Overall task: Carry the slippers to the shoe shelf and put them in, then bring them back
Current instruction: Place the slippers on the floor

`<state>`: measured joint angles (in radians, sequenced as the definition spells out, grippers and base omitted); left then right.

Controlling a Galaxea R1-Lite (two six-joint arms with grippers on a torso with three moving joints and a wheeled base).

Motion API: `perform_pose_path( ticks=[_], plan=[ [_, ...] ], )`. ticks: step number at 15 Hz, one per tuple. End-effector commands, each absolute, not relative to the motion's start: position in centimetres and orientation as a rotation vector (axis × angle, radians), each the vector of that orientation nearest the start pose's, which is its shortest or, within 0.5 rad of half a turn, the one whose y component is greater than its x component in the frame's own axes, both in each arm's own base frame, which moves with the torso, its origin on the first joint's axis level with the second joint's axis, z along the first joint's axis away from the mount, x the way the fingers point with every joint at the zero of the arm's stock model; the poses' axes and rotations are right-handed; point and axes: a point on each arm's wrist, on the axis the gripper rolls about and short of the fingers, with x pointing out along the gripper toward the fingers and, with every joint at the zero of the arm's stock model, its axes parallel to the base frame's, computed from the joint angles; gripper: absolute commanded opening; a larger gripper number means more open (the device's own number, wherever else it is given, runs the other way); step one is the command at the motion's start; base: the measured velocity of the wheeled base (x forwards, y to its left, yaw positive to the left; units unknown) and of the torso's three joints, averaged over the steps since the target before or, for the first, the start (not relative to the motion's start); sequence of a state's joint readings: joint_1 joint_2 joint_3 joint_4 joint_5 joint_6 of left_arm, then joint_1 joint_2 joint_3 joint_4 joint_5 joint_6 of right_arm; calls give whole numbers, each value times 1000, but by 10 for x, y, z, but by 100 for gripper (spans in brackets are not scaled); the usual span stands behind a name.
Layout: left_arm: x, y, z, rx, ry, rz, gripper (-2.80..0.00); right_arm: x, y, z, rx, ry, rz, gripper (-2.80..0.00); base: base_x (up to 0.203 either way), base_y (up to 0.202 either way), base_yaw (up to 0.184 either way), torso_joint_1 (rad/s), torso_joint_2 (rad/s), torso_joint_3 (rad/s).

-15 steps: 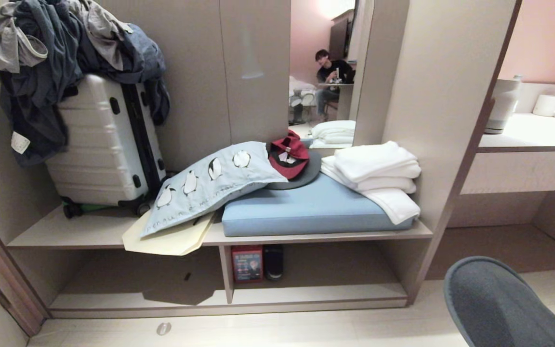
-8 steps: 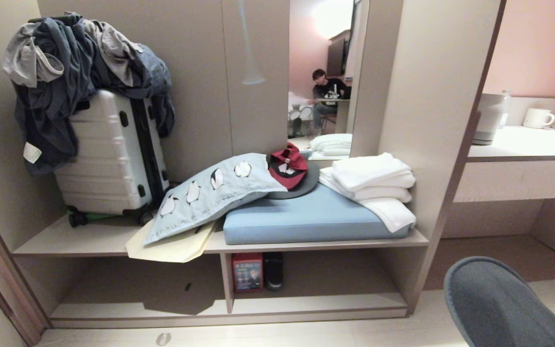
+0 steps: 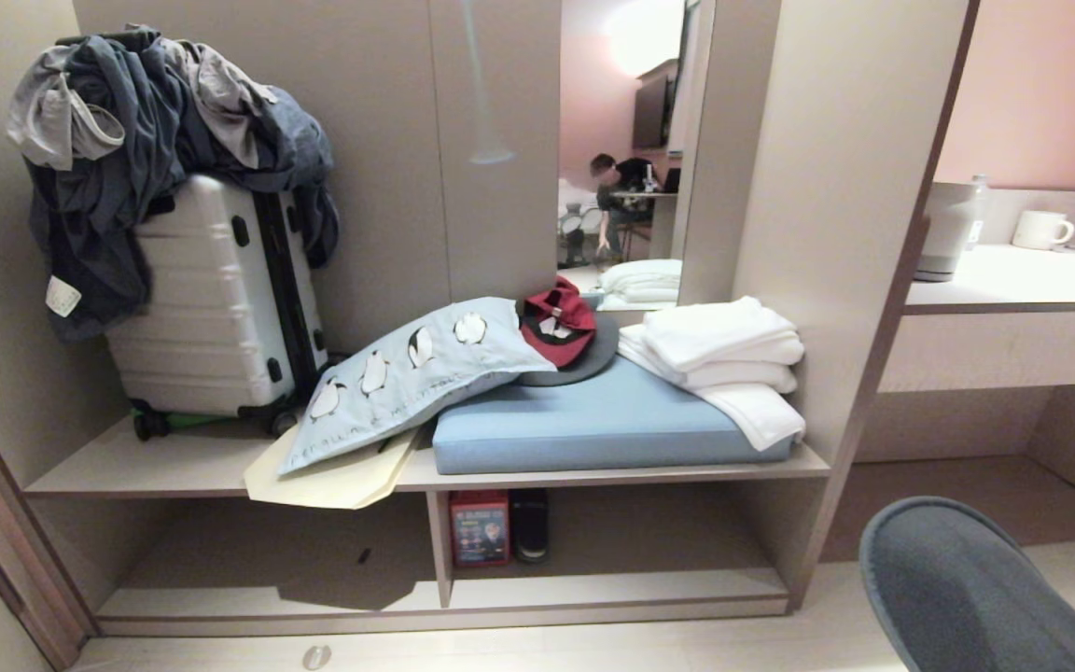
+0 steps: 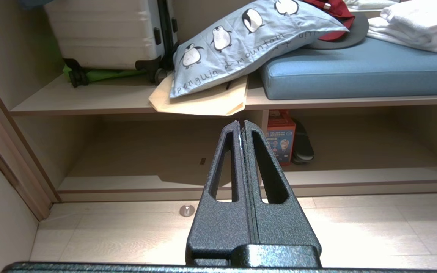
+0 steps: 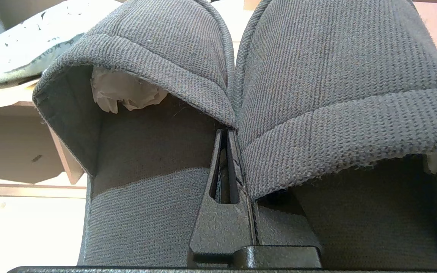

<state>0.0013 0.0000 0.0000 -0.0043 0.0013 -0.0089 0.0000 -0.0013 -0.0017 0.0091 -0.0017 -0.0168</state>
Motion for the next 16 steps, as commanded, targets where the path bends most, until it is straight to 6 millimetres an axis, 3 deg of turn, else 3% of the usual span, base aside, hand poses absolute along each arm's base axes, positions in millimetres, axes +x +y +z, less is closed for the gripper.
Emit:
perform_pose_path(
  ticks=[1,16],
  plan=[
    [-23,0,76,-9,-5,3,-280,-23,0,75,-17,8,-1,-280,0,0,0,0,0,0],
    [-23,0,76,-9,-5,3,-280,-23,0,75,-17,8,0,-280,0,0,0,0,0,0]
  ],
)
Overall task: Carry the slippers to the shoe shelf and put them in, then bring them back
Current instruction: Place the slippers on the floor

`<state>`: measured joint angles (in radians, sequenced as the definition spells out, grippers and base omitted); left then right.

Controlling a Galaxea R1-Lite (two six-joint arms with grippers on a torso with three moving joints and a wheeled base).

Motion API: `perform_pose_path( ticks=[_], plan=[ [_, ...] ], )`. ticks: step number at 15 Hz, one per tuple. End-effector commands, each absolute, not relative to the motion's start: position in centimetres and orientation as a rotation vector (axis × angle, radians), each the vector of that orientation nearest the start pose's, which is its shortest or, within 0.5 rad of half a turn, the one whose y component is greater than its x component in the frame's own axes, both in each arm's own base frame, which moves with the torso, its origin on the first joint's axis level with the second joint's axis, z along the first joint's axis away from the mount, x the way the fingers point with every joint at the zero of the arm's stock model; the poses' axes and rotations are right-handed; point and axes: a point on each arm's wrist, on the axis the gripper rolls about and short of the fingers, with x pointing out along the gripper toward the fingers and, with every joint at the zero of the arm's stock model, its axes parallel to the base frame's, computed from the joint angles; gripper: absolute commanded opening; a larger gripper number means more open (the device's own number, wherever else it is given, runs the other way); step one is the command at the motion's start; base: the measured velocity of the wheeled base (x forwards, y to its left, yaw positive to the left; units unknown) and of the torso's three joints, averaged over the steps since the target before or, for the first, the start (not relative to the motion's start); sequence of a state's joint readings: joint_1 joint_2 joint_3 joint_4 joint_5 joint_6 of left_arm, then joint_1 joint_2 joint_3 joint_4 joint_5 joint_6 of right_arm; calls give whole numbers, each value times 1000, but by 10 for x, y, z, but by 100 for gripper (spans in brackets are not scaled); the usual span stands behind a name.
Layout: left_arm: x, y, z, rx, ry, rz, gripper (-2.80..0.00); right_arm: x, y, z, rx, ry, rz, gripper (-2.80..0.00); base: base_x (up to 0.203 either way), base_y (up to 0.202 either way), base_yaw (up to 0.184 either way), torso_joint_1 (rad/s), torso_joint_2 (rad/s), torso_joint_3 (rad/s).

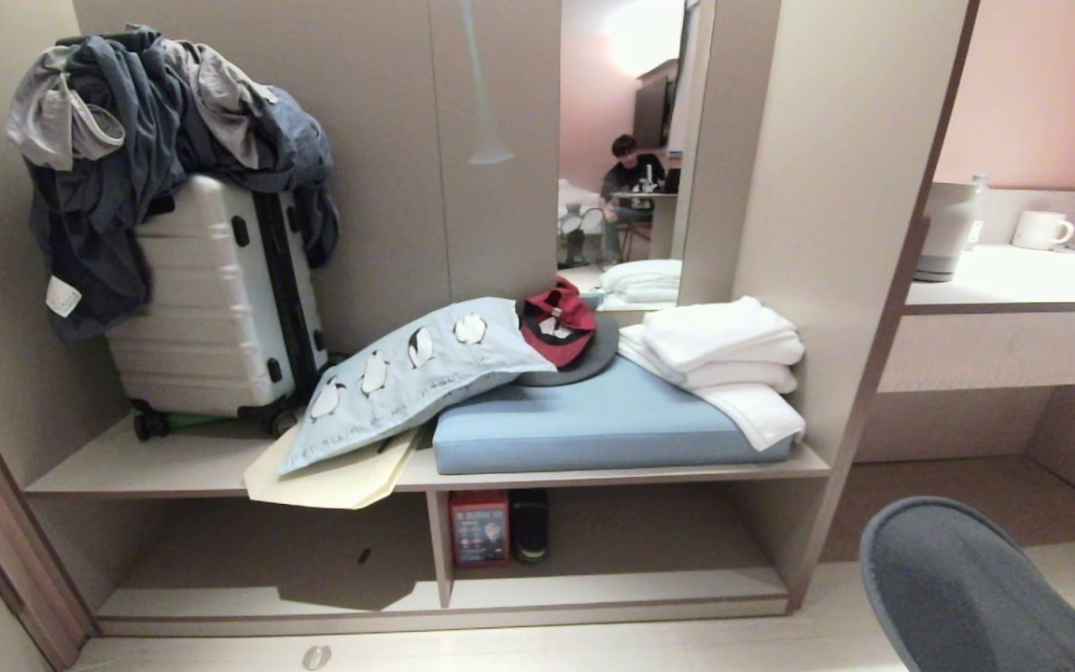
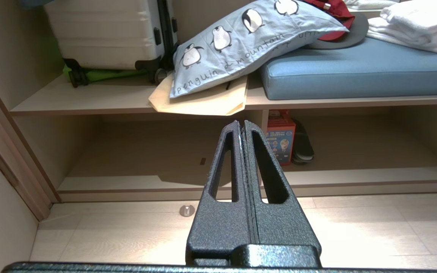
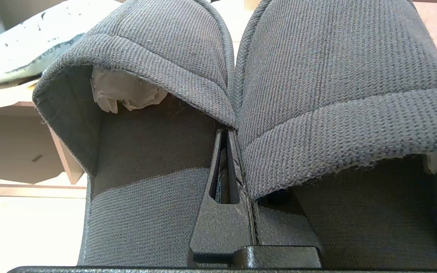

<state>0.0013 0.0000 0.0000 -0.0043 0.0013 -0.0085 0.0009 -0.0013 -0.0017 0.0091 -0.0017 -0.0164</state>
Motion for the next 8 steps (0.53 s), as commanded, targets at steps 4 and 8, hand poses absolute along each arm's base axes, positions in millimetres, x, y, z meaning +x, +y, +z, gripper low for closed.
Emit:
perform_pose_path(
  ticks=[4,8],
  plan=[
    [-23,0,76,-9,-5,3,-280,-23,0,75,-17,8,-1,-280,0,0,0,0,0,0],
    [-23,0,76,-9,-5,3,-280,-23,0,75,-17,8,0,-280,0,0,0,0,0,0]
  ],
)
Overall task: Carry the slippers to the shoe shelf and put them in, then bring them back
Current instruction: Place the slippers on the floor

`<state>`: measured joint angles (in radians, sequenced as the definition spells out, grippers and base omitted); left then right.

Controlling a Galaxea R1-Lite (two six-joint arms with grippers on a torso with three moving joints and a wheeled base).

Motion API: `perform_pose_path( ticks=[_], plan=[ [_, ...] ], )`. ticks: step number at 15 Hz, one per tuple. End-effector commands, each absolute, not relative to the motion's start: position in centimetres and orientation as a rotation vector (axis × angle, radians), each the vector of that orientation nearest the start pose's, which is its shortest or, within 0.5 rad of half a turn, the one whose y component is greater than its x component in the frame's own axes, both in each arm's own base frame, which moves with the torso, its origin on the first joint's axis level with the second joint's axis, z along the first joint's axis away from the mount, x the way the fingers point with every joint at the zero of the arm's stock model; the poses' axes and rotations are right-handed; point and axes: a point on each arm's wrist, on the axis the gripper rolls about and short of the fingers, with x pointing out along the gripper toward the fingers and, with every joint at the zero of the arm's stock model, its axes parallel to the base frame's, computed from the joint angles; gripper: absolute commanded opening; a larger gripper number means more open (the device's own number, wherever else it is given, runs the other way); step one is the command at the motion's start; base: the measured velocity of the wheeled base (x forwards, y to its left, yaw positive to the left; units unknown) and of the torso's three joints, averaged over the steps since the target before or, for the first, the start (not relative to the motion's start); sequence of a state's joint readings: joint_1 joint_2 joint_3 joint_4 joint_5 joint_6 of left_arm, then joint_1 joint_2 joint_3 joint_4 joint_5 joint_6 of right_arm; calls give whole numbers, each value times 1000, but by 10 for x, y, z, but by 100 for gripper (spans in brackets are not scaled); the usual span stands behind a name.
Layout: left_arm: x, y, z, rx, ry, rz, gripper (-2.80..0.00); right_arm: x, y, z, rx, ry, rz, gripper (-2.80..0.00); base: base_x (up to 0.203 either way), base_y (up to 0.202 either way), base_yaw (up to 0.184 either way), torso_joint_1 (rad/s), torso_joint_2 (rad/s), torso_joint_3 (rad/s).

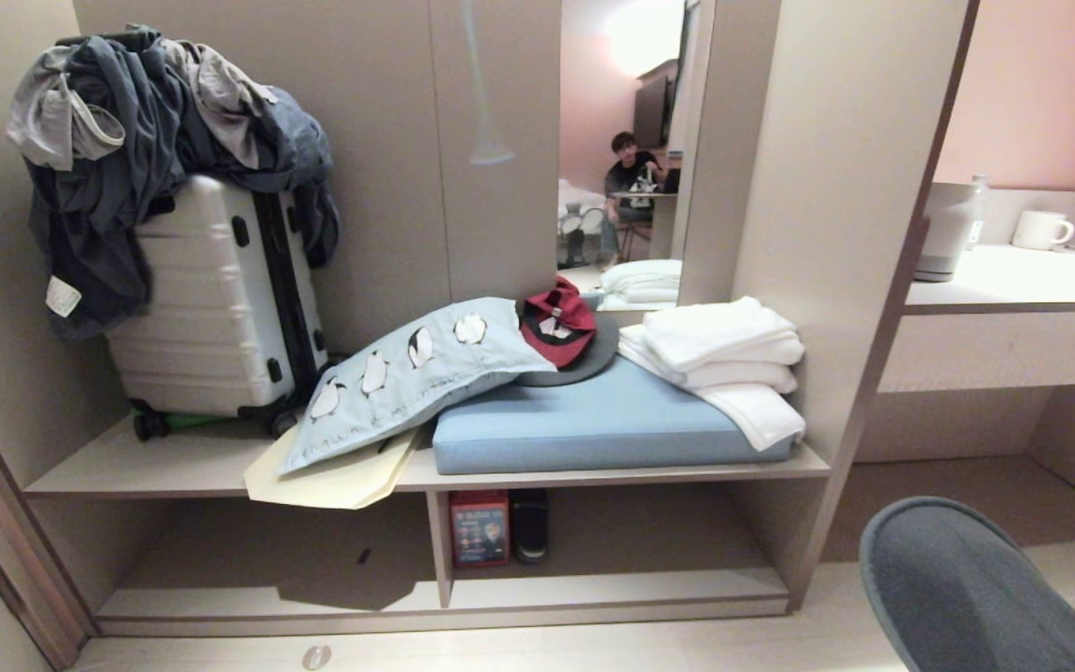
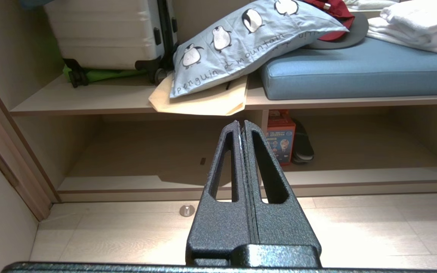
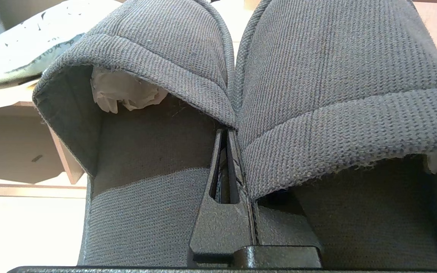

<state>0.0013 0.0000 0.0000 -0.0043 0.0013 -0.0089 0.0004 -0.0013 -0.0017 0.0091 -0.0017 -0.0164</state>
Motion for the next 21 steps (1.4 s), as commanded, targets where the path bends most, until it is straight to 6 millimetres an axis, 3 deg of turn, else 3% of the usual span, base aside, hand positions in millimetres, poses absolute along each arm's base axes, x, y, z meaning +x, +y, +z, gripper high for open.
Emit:
perform_pose_path(
  ticks=[1,11,21],
  plan=[
    [-23,0,76,-9,-5,3,-280,-23,0,75,-17,8,-1,-280,0,0,0,0,0,0],
    [-23,0,76,-9,-5,3,-280,-23,0,75,-17,8,-1,-280,1,-8,1,1,0,1],
    [-23,0,76,-8,-3,3,-280,-23,0,75,-17,8,-1,-280,0,-189,2,1,2,1]
  ],
)
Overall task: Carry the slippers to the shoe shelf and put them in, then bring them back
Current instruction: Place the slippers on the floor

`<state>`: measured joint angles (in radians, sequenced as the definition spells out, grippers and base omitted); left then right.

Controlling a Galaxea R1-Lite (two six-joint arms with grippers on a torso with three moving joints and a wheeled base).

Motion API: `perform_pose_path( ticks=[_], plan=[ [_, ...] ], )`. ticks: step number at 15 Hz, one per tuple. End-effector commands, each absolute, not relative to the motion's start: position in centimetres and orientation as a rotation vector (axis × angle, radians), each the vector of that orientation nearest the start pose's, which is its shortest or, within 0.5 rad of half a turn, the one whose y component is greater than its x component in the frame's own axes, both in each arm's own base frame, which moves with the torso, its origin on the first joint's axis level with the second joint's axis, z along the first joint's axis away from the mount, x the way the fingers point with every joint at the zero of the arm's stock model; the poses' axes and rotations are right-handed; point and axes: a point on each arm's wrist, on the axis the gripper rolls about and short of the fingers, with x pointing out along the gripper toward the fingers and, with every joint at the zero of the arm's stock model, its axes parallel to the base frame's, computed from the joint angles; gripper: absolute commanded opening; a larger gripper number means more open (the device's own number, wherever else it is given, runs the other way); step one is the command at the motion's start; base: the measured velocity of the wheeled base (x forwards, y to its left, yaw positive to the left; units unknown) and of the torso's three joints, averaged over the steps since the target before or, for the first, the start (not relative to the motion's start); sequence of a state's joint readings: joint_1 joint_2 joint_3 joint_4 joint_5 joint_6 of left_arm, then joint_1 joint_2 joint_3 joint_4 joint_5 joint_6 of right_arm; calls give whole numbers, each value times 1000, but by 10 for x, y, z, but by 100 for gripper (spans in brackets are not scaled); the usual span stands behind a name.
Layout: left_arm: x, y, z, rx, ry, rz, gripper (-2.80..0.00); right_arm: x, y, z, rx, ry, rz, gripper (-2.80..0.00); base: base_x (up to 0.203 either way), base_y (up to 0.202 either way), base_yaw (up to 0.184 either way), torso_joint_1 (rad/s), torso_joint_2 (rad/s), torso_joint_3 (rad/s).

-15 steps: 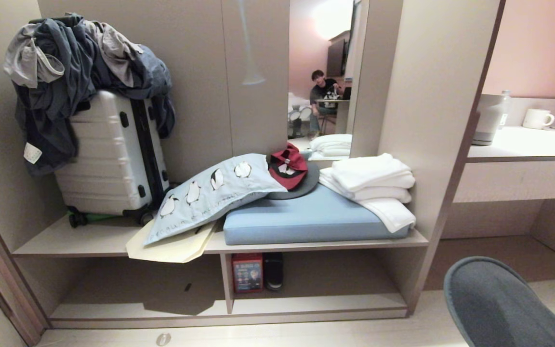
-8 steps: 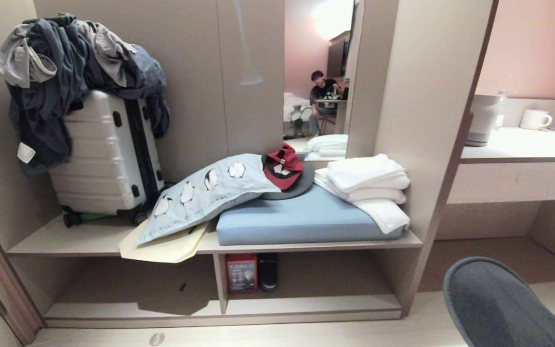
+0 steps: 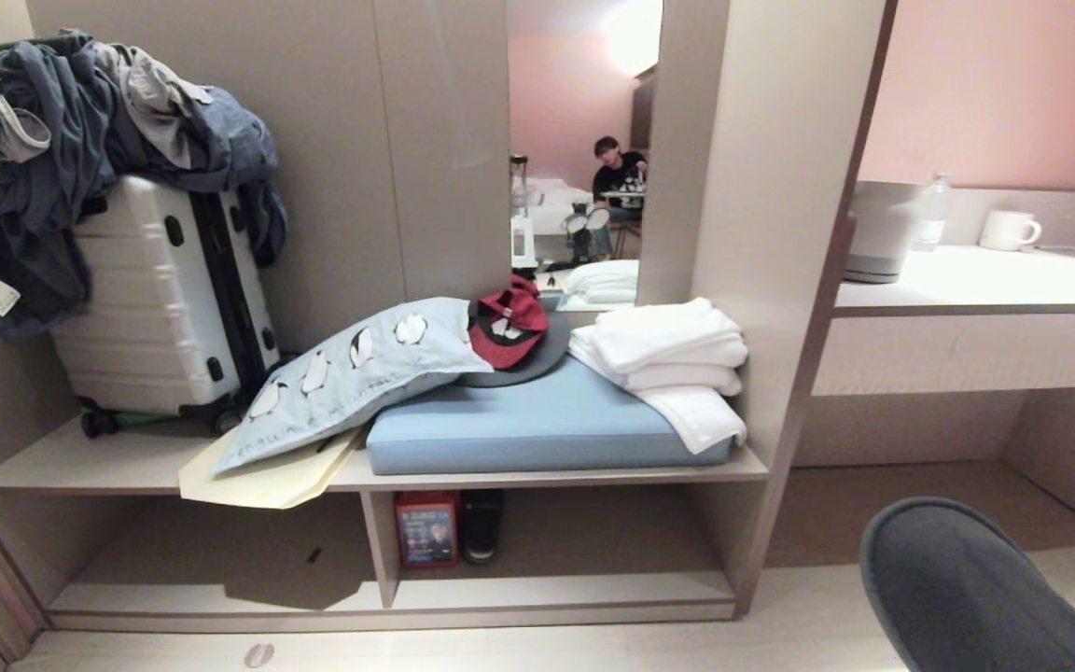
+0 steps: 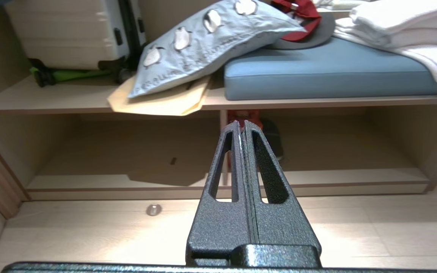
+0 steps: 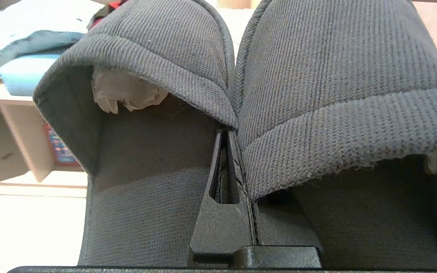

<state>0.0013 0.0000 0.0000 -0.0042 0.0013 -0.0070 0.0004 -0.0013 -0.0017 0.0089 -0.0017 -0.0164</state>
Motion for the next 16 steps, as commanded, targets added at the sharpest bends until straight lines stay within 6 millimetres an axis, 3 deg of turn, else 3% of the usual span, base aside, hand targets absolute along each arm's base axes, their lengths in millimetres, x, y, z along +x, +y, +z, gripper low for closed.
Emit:
perform_pose_path(
  ticks=[1,16],
  plan=[
    [-23,0,76,-8,-3,3,-280,-23,0,75,-17,8,-1,-280,0,-204,1,0,-2,-1],
    [-23,0,76,-8,-3,3,-280,-23,0,75,-17,8,0,-280,0,-198,3,2,3,2]
  ],
)
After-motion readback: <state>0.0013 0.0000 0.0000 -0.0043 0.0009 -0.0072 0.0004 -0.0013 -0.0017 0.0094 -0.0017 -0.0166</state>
